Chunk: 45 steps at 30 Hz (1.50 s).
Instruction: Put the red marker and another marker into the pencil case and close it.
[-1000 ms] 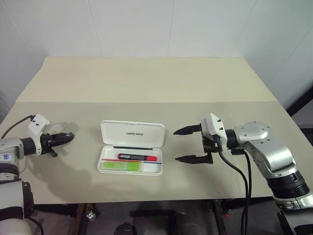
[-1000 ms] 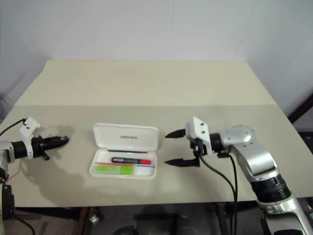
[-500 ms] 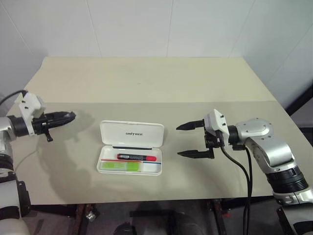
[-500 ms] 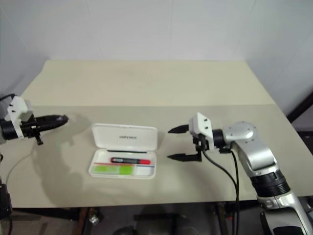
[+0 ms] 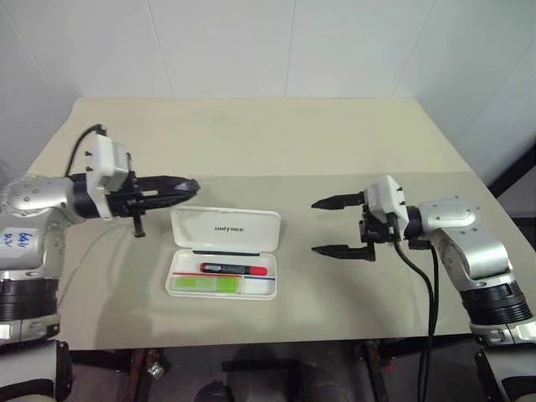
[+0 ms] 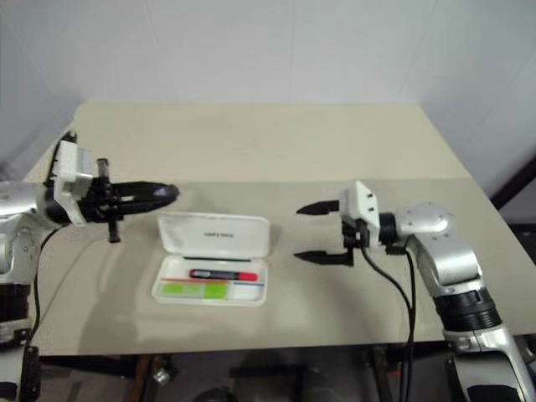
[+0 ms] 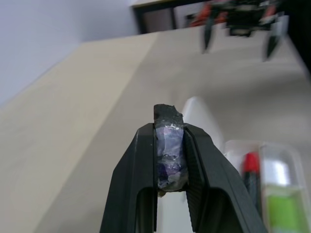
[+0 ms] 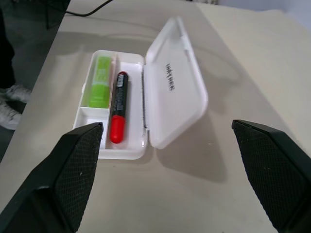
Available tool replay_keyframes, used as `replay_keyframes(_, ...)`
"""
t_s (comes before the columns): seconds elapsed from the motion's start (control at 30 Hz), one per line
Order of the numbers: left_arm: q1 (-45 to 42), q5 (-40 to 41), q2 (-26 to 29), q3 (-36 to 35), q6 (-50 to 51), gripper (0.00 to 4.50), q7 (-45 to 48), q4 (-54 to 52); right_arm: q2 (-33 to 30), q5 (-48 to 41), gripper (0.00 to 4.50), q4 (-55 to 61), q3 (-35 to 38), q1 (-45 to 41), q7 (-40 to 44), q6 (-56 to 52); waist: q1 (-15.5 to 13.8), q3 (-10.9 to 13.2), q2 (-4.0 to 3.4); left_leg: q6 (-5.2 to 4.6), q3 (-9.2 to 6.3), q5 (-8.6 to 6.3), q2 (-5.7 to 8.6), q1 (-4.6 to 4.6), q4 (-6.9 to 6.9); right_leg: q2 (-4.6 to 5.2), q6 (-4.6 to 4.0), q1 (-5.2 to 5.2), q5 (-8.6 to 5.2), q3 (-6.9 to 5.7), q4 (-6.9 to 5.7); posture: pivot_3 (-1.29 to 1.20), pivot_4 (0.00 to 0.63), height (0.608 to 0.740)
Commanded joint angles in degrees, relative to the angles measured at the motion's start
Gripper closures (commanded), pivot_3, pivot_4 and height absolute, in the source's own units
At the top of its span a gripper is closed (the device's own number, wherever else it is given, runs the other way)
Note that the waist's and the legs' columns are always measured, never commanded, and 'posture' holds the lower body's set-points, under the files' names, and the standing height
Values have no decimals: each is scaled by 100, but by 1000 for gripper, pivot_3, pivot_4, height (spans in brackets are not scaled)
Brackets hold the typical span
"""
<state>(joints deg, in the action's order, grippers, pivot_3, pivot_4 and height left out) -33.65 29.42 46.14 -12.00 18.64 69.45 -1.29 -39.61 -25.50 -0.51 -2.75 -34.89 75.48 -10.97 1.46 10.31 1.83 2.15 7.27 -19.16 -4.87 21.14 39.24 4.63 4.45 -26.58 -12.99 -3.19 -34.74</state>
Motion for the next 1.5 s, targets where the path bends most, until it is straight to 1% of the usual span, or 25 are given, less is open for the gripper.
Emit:
replay_keyframes(0.03,35,453,-99,-15,480,4127,-367,-846,-91,-195,0,-30,356,143,217,298,-9,0,0,0,0,0,0,1,0,0,0,0,0,2,0,0,150,740)
replay_keyframes(0.17,146,747,-202,213,1036,4127,-602,-1453,-203,-170,0,-142,438,363,425,476,-14,0,0,0,-1,0,3,-2,2,-2,3,5,2,12,2,0,150,740)
replay_keyframes(0.27,133,854,-353,407,1253,4127,-742,-1605,-290,-42,0,-294,403,452,561,695,-15,1,-1,-2,-1,2,6,-6,3,-2,6,8,3,17,1,0,150,740)
replay_keyframes(0.33,171,837,-473,633,1302,4127,-748,-1722,-305,-77,0,-332,402,502,648,779,-15,1,-1,-2,-1,4,7,-8,4,-2,8,11,5,19,1,0,150,740)
replay_keyframes(0.4,204,817,-673,905,1331,4127,-795,-1827,-192,-306,0,-327,544,583,591,765,-18,1,-1,-2,-2,4,7,-10,5,-3,8,12,5,20,1,0,150,740)
replay_keyframes(0.53,384,781,-935,1344,1365,4127,-811,-2073,-374,-227,0,-314,543,1005,892,1022,-35,1,-1,-1,-3,5,7,-4,5,-4,9,11,5,20,5,0,150,740)
replay_keyframes(0.67,674,544,-1045,1807,1304,4127,-854,-2179,-301,-676,0,77,740,1299,834,814,-39,3,-5,-2,-3,5,8,-8,5,-4,10,14,6,24,7,0,150,740)
replay_keyframes(0.77,860,254,-1053,1935,1160,4127,-1000,-1975,-226,-989,0,435,841,1416,692,669,-32,4,-7,-1,-4,6,9,-13,12,-4,11,15,8,29,14,0,150,740)
replay_keyframes(0.87,1003,76,-1013,2003,967,4127,-933,-1848,-138,-1293,0,753,961,1450,468,394,-35,4,-7,1,-8,12,9,-21,14,-5,3,21,13,28,16,0,150,740)
replay_keyframes(0.97,1142,-52,-999,2060,845,4127,-860,-1788,-229,-1408,0,1069,956,1619,574,259,-74,4,-7,-4,-11,15,9,-20,14,-4,-2,22,16,28,16,0,150,740)
replay_keyframes(1.1,1243,-248,-982,2127,722,4127,-804,-1643,-112,-1319,0,1169,928,1608,375,262,-138,4,-7,-8,-11,14,9,-20,15,-5,-3,21,17,28,15,0,150,740)
replay_keyframes(1.3,1335,-509,-857,2290,535,4127,-548,-1333,-41,-1144,0,1232,822,1672,188,286,-147,4,-7,-28,-12,5,9,-17,16,-4,-5,21,20,26,19,0,150,740)
replay_keyframes(1.5,1117,-833,-903,2415,388,4127,-513,-972,-17,-1044,0,1265,802,1724,104,285,-151,4,-7,-29,-13,4,9,-15,16,-4,-5,21,20,24,21,0,150,740)
